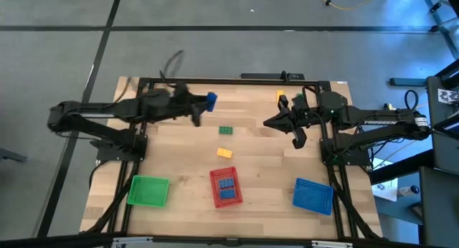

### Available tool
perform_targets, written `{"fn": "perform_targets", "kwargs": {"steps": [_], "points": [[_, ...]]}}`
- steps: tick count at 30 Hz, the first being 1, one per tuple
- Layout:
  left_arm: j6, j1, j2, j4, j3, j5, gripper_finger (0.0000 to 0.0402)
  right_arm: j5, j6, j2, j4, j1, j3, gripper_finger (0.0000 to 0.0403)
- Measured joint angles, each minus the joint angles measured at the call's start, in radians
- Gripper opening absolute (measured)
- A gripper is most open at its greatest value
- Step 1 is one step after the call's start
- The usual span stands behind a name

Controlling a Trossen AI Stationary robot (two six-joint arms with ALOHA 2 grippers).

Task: Sort & place blocks by color
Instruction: Put the blue game piece into the red bin

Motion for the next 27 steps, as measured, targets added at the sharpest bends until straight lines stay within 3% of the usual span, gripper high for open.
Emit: {"fn": "perform_targets", "kwargs": {"steps": [7, 13, 19, 27], "points": [[0.034, 0.037, -0.177, 0.384, -0.222, 0.299, 0.0128, 0.024, 0.016, 0.000, 0.012, 0.000, 0.000, 0.0000], [0.075, 0.002, -0.194, 0.440, -0.239, 0.463, 0.0128, 0.033, 0.023, 0.000, 0.011, 0.000, 0.000, 0.0000], [0.117, -0.070, -0.182, 0.438, -0.240, 0.454, 0.0128, 0.034, 0.023, 0.000, 0.010, 0.000, 0.000, 0.0000], [0.127, -0.081, -0.183, 0.439, -0.240, 0.424, 0.0128, 0.034, 0.022, 0.000, 0.009, 0.000, 0.000, 0.0000]]}}
